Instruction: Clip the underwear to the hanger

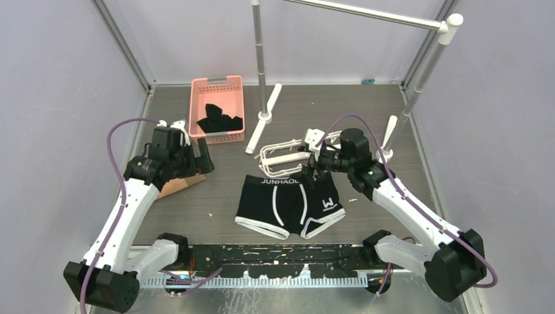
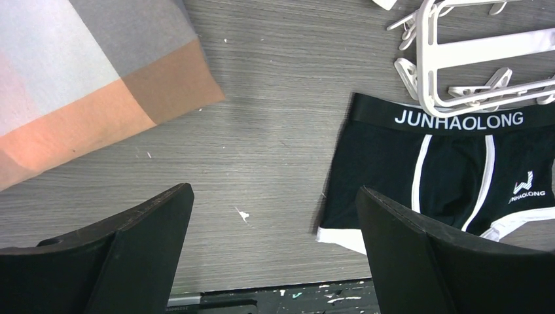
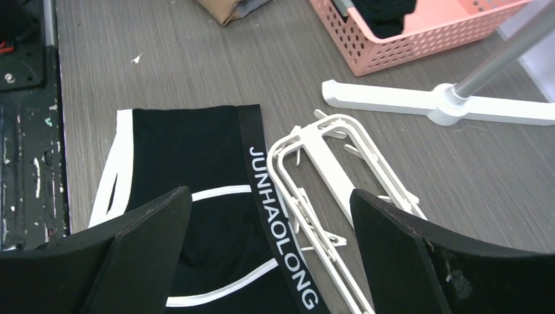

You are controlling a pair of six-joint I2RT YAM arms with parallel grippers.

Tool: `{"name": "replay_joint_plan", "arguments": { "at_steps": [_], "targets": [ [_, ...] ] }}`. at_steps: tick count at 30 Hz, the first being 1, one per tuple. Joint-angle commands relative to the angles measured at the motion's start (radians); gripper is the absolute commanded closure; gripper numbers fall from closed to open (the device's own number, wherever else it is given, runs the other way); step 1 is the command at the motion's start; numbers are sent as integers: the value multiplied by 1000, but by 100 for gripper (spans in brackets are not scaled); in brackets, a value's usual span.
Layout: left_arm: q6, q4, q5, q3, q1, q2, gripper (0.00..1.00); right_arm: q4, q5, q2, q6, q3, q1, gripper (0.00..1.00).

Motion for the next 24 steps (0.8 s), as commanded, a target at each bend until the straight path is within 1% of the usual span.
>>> {"name": "replay_joint_plan", "arguments": {
  "at_steps": [1,3,6,8,9,11,13,15,19,22,24],
  "targets": [
    [14,44,-24,-18,3,-60,2,139,-110,67,-102,0,2,5],
    [19,36,-29,-31,3,-79,2,172,-131,112,-107,-2,1,7],
    [18,20,-50,-43,4,-118,2,173,-127,188,-123,32,3,12],
    [20,35,-45,-53,4,-153,2,178,-120,234,-141,48,6,14],
    [20,45,-40,-64,3,-167,2,179,-124,254,-148,55,7,14],
    [15,68,-32,-84,3,-189,2,133,-132,301,-224,79,14,11],
    [14,76,-26,-87,2,-192,2,103,-79,332,-271,101,34,7],
    [16,75,-23,-86,2,-187,2,94,-50,356,-279,122,37,7],
    [15,76,-15,-86,1,-171,2,12,-109,405,-396,169,37,8],
    [16,75,-16,-85,1,-168,2,-96,-107,478,-484,235,37,11],
    [16,76,-16,-85,1,-171,2,-189,-102,550,-544,299,37,16]
  ]
}}
